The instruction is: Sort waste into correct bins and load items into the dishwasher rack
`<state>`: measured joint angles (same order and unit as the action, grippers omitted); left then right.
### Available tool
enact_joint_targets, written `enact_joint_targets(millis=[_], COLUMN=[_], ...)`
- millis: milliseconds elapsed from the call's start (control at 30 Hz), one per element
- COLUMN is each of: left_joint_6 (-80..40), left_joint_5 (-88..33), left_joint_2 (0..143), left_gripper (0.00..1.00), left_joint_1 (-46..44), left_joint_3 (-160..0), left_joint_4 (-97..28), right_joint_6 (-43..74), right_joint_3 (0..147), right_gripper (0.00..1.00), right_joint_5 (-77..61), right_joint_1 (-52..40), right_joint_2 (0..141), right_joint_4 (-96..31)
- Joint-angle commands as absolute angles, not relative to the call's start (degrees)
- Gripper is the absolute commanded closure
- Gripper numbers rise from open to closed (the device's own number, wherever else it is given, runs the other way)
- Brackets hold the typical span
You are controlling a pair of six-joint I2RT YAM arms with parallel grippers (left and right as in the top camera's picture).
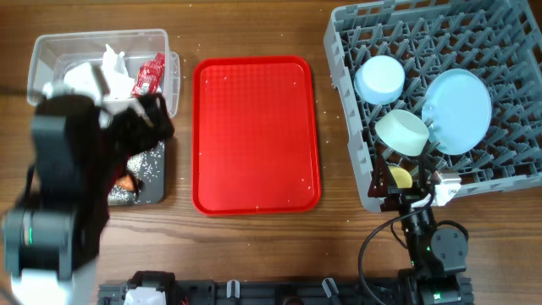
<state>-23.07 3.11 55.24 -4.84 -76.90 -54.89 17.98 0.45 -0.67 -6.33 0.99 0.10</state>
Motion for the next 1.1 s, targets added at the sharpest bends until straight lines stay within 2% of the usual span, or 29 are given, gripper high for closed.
enact_joint_targets(millis=[0, 133, 333, 533, 633, 700, 1067], left_joint_6=[-22.92, -22.74, -19.73, -13.47, -9.15, -9.17, -9.23], left_joint_5=[1.76, 1.76, 1.76, -1.13, -1.48, -1.45, -1.48], left_joint_2=[38.76, 20.27, 3.92, 0.16, 0.16, 0.16, 0.16], left_gripper=[0.0, 0.0, 0.0, 0.0, 0.0, 0.0, 0.0], left_joint_1=[-4.64, -4.64, -4.58, -2.13, -1.96, -1.96, -1.89], left_joint_3=[-55.75, -30.83, -8.01, -3.68, -3.68, -3.16, -0.58], left_joint_4=[-36.27, -14.06, 1.02, 1.08, -3.09, -5.87, -4.71], right_joint_6=[18.39, 18.39, 18.41, 18.41, 18.39, 18.41, 18.41], right_joint_3=[0.3, 0.3, 0.3, 0.3, 0.3, 0.3, 0.3], right_gripper=[0.0, 0.0, 0.0, 0.0, 0.0, 0.0, 0.0], right_joint_5=[-1.58, -1.58, -1.58, -1.58, -1.58, -1.58, -1.61], right_joint_1=[-6.35, -6.35, -6.35, -6.35, -6.35, -6.35, -6.35], right_joint_2=[0.27, 0.27, 0.27, 0.27, 0.27, 0.27, 0.27], right_joint_4=[0.36, 0.34, 0.34, 0.34, 0.34, 0.34, 0.34])
